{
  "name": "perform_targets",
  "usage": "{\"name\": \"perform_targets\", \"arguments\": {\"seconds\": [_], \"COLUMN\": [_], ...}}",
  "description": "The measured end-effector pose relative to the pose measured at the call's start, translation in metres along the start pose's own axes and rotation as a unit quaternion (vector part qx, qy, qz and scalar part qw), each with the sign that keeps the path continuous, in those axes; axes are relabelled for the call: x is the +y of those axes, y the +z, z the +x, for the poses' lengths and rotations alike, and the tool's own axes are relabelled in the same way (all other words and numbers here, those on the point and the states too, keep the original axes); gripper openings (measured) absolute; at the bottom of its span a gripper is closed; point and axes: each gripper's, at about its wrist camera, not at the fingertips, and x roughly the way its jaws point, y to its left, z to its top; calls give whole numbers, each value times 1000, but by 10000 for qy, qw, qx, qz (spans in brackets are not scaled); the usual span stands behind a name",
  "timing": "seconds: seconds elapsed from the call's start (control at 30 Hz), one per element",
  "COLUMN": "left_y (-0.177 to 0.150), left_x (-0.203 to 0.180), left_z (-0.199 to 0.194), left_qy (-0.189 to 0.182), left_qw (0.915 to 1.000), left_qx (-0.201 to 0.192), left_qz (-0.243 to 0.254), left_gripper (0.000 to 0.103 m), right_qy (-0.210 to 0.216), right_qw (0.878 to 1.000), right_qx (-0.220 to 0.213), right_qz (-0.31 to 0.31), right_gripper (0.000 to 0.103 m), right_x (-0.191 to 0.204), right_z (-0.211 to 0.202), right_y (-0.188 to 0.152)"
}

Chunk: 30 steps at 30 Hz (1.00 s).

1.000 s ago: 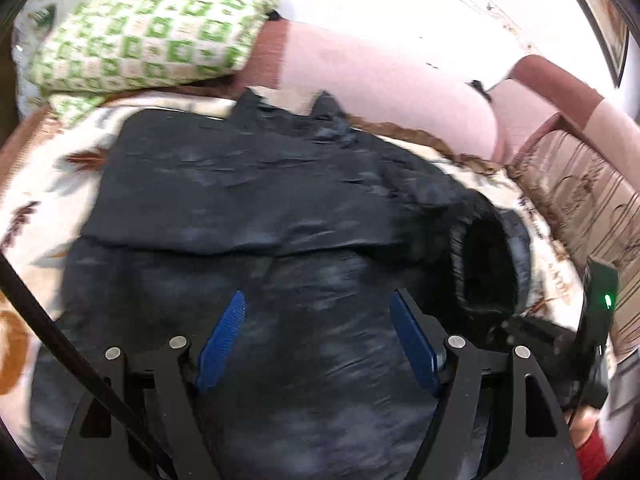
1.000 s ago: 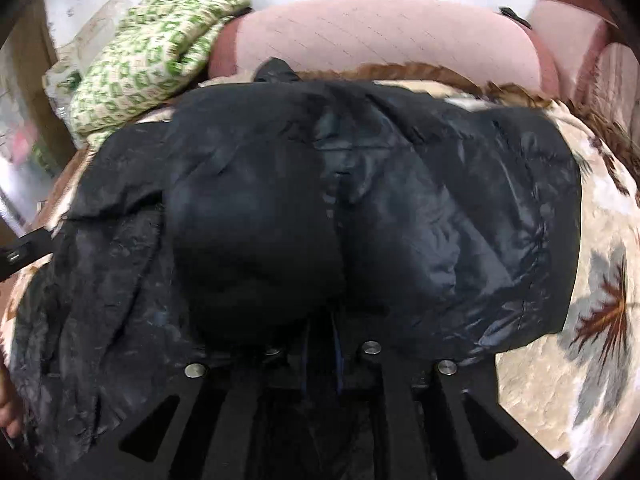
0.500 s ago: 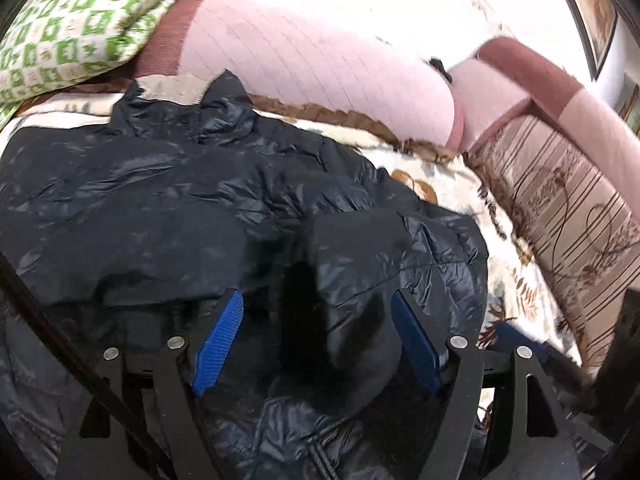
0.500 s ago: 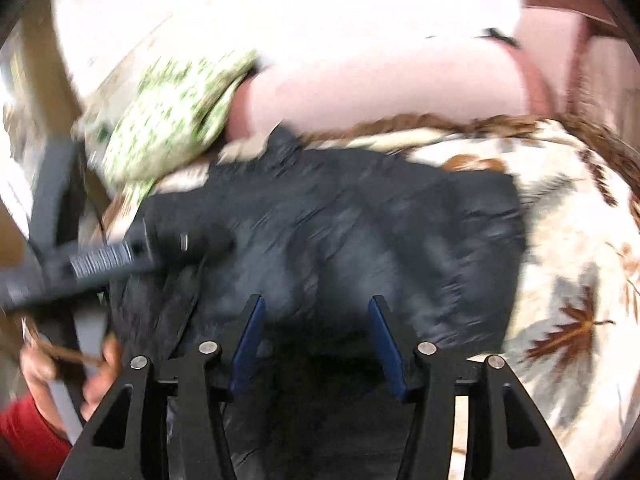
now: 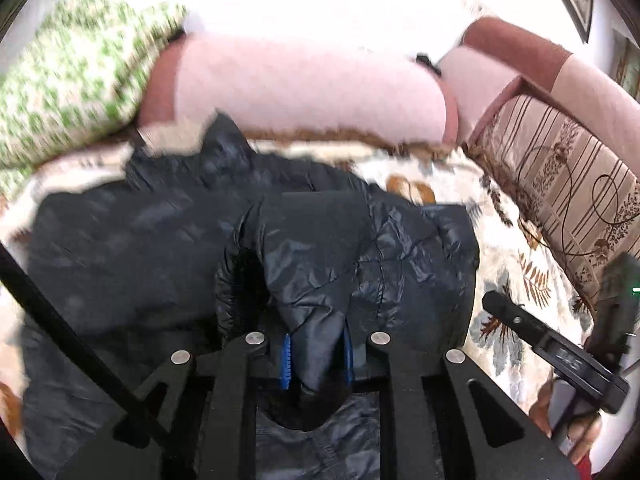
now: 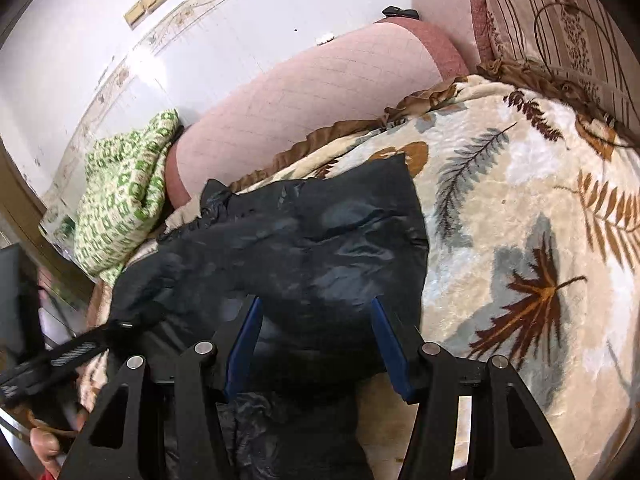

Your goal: Fold large clothes

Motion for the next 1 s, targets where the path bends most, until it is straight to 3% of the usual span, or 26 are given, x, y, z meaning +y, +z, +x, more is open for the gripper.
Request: {"name": "perform_targets", "arguments": {"seconds": [0.13,0.3,0.4,0.57,0.83,0.97,1.0], "left_y": [17,33,31,21,-1,-7,-7], "left_x": [38,125,170,227,255,265,265], "left_z": [-34,-48,-45,-23,16,24,24], "left_qy": [420,1081,1445,1568,1726,1964,1968], "left_qw": [9985,9906,9841,9782,9707,9630,9633], "left_qx": [-354,-517,-470,-90,243,484,526], "left_qz": [-80,-655,-919,-1357,-1653,-1779,-1748], "left_gripper": [18,18,18,19,35,56,56], "right_qy": [-8,-40,-53,-68,-262,-325,-305], "right_qw": [10000,9999,9998,9987,9956,9942,9941], "right_qx": [25,50,79,227,253,132,137], "right_qz": [17,-81,-196,-451,-864,-1020,-1036], "right_gripper": [61,61,61,60,60,60,60], "right_x": [2,9,15,29,45,65,71], "right_z": [5,12,17,31,38,38,40], "right_y": [-2,-7,-10,-18,-30,-25,-23]}}
